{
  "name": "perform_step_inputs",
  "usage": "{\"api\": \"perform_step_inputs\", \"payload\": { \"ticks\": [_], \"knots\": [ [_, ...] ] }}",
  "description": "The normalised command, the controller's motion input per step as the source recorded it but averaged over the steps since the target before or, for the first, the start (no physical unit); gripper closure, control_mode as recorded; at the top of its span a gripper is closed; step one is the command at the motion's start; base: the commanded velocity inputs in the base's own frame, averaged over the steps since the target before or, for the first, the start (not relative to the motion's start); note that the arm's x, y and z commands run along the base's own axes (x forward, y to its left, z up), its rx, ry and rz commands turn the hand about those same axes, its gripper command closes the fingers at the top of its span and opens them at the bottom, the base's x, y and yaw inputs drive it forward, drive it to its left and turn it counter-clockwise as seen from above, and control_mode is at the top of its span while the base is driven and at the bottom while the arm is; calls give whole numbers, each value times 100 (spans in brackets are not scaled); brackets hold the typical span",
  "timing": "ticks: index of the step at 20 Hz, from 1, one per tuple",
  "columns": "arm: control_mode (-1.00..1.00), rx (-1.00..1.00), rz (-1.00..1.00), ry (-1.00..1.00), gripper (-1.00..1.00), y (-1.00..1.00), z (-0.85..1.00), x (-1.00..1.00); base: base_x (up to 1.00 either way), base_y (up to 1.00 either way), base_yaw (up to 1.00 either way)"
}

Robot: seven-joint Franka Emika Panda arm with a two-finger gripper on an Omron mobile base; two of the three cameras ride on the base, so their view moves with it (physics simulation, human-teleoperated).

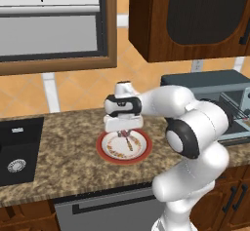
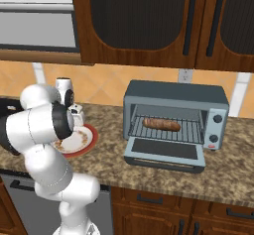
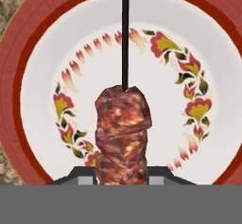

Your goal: Pick up the kebab skewer and baguette bread, and place them inside the toaster oven. Close the toaster oven door and start by setting the timer.

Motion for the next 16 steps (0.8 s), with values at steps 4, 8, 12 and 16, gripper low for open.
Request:
{"api": "perform_step_inputs", "payload": {
  "ticks": [4, 8, 12, 16],
  "knots": [
    [-100, 1, -15, 0, 100, -23, 17, -42, 0, 0, 0],
    [-100, 0, -16, 0, 100, -5, 41, -25, 0, 0, 0],
    [-100, 0, -23, 4, 100, -12, 45, -13, 0, 0, 0],
    [-100, 0, -23, 5, 100, -42, 28, -31, 0, 0, 0]
  ]
}}
